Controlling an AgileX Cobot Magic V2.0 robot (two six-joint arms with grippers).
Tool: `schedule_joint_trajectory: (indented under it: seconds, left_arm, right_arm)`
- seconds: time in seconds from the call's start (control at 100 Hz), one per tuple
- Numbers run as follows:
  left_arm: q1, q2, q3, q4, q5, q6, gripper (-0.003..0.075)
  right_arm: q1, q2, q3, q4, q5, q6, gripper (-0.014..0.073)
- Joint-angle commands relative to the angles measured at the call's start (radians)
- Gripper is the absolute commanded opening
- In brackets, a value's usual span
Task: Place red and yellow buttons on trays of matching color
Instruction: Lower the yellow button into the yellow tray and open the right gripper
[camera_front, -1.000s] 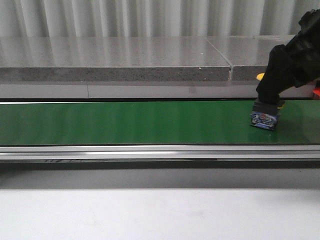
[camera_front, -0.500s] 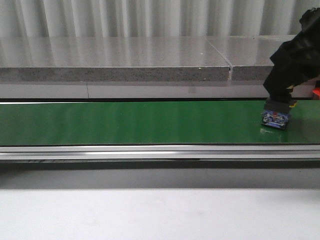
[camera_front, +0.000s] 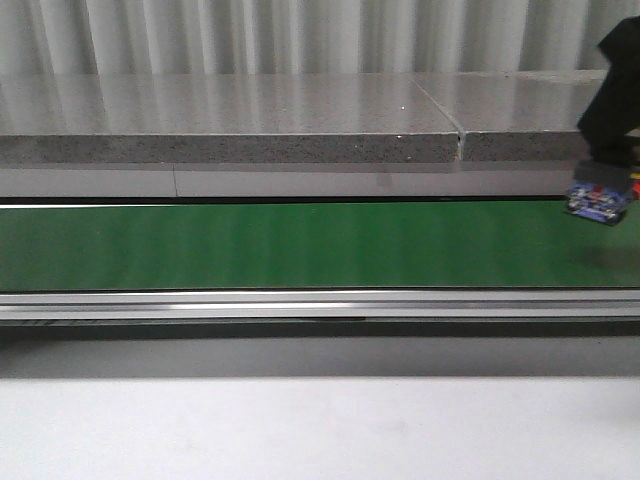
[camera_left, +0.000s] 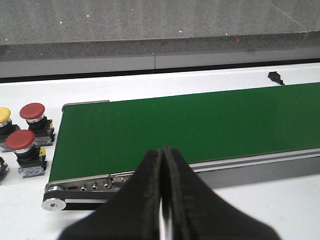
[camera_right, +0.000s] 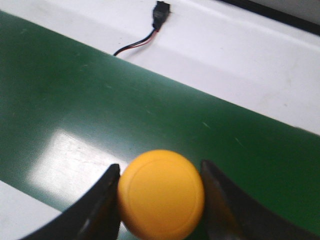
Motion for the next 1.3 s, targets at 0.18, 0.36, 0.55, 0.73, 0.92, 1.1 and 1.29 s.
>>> schedule_joint_trajectory:
  seconds: [0.18,0.36,0.55,0.73,0.92,1.1,1.29]
  left_arm:
    - [-0.006,0.011,-0.026,-0.013,-0.076,-0.001,-0.0021]
    - [-0.006,0.011,-0.026,-0.013,-0.076,-0.001,-0.0021]
    - [-0.006,0.011,-0.026,-0.013,-0.076,-0.001,-0.0021]
    - [-0.006,0.011,-0.026,-0.013,-0.076,-0.001,-0.0021]
    - [-0.006,0.011,-0.026,-0.013,-0.076,-0.001,-0.0021]
    - [-0.006,0.011,-0.026,-0.013,-0.076,-0.001,-0.0021]
    - [-0.006,0.011,-0.026,-0.013,-0.076,-0.001,-0.0021]
  right_arm:
    - [-0.317,-0.158,-0.032,-0.031,0.131,0.207,0.0055]
    - [-0.482,-0.216,-0.008,-0.05,0.139,0.311,0.0055]
    - [-0.535,-0.219,0.048,-0.121,0.113,0.383,0.0055]
    - [-0.55,-0.219,0.119,-0.258,0.087,0.493,0.0055]
    - [-0.592,-0.219,0.178,-0.433,0.034,0.664,0.0055]
    - [-0.604,-0.215,0.18,-0.473,-0.032,0.688,0.0055]
    - [-0.604,-0.173,0.18,-0.487,-0.105,0.688,0.0055]
